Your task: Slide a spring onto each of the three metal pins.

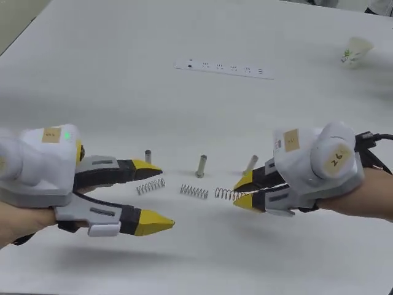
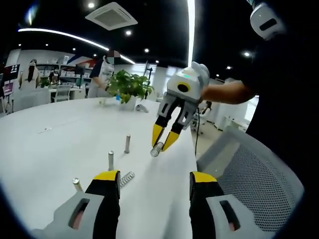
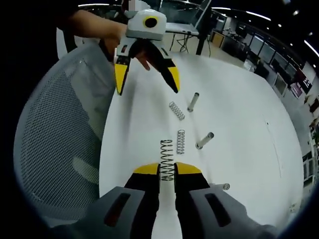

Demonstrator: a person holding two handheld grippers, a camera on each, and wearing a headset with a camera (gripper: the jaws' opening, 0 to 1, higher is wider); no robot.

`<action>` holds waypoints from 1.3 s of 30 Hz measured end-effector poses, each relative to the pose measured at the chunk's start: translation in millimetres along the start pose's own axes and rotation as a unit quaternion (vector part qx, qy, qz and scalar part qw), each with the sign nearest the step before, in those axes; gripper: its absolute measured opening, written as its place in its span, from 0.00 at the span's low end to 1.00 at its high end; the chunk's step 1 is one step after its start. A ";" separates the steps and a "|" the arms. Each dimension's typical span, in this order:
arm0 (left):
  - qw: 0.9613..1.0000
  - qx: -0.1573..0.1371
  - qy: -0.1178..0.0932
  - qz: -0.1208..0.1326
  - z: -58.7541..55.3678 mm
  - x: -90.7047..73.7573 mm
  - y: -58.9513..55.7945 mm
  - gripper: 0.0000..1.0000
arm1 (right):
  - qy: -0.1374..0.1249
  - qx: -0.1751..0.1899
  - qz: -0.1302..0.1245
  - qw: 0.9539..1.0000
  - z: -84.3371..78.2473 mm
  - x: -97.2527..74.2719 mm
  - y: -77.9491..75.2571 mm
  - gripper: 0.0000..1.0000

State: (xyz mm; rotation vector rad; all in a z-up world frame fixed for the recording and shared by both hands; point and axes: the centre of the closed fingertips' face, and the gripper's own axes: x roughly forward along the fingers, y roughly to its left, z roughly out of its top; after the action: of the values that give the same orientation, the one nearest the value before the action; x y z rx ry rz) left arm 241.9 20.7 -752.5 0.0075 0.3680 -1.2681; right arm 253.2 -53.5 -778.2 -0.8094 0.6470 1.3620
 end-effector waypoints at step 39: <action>0.997 0.053 0.013 -0.055 11.5 53.8 -12.7 0.15 | 0.020 -0.007 0.018 1.000 25.5 -0.6 12.1 0.08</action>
State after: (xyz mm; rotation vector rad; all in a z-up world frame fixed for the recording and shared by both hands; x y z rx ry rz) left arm 246.5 -35.5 -753.9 0.0951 0.3264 -1.3960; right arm 239.7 -32.9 -764.4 -0.8415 0.6868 1.3861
